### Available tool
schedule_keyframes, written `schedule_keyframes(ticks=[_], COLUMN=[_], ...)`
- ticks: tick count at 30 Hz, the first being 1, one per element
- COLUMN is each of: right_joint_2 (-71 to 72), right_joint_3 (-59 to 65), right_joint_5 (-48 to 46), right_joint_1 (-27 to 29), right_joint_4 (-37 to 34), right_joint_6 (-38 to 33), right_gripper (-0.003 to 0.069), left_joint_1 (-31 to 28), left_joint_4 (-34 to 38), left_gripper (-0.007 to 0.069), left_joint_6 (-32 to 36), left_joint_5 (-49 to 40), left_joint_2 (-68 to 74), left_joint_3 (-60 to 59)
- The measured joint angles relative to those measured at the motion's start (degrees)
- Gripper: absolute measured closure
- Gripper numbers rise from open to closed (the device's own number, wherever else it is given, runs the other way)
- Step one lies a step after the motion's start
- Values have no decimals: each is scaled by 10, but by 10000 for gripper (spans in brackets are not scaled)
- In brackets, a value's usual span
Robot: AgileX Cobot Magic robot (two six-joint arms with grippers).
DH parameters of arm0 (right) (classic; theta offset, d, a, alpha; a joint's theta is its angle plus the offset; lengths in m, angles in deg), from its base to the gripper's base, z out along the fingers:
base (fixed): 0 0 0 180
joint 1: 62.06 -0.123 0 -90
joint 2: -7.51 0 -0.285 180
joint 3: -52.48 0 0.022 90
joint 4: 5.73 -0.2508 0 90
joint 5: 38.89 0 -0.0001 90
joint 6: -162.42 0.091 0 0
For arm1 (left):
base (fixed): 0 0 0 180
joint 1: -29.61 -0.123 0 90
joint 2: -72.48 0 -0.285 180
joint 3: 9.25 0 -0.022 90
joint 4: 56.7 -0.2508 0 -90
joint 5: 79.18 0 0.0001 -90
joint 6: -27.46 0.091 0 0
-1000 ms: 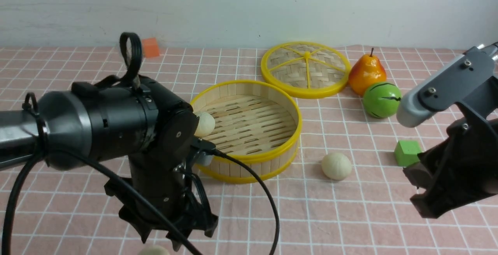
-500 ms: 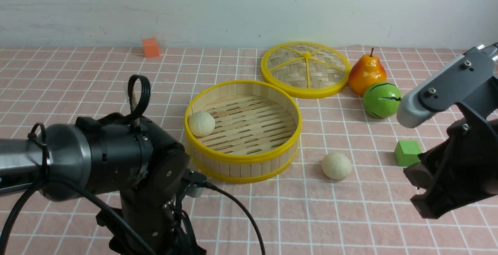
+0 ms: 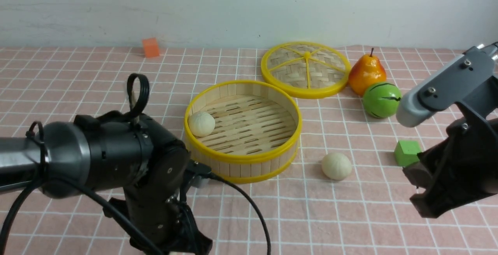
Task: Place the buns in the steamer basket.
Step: Use the left arm to put the steamed stuffed bun into the steamer
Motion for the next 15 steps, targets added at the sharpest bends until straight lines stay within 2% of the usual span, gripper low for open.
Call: schedule_keyframes(ticks=[4,9,15], right_joint_2=[0,0,0], right_joint_3=[0,0,0], right_joint_5=[0,1,11], right_joint_1=[0,0,0], right_joint_4=[0,0,0], right_joint_6=[0,0,0], right_gripper=[420,420,420], left_joint_1=[0,-1,-34], left_joint_4=[-4,-14,-13], left_gripper=[627,627,627], left_joint_6=[16,58,65], left_joint_5=[-27,-32,-38], left_joint_2=[0,6,97], left_joint_3=[59,217,410])
